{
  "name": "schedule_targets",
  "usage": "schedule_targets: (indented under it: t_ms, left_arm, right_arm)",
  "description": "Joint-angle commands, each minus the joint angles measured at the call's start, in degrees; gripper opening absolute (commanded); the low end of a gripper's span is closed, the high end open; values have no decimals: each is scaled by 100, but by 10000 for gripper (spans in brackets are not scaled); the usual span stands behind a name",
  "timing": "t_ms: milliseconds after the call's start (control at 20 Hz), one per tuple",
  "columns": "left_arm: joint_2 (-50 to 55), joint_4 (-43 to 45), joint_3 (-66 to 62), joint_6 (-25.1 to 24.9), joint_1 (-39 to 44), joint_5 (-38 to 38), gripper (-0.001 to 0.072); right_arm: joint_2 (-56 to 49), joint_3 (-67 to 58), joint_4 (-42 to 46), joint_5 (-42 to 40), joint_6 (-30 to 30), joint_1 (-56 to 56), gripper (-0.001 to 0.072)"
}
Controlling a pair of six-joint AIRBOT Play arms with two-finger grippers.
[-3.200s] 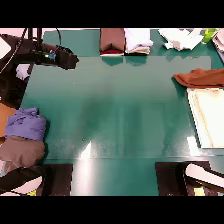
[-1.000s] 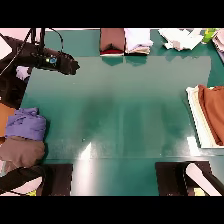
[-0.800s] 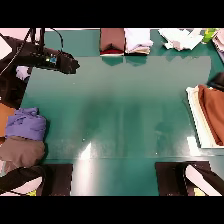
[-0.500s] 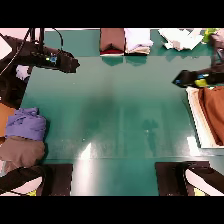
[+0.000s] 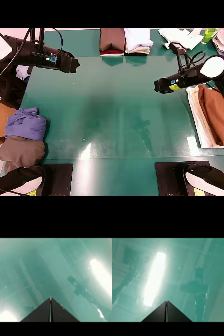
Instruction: Fold the shirts.
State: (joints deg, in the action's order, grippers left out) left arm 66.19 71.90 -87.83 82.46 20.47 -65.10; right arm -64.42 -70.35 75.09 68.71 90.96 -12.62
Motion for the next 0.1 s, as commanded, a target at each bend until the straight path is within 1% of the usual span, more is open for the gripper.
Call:
schedule_targets:
  t_ms: [0, 50]
  left_arm:
    - [-4, 2, 2, 0, 0, 4, 23]
    - [-4, 2, 2, 0, 0, 4, 23]
  right_arm:
    - [-35, -2, -7, -83, 2, -50, 23]
    - [-35, -2, -9, -85, 2, -50, 23]
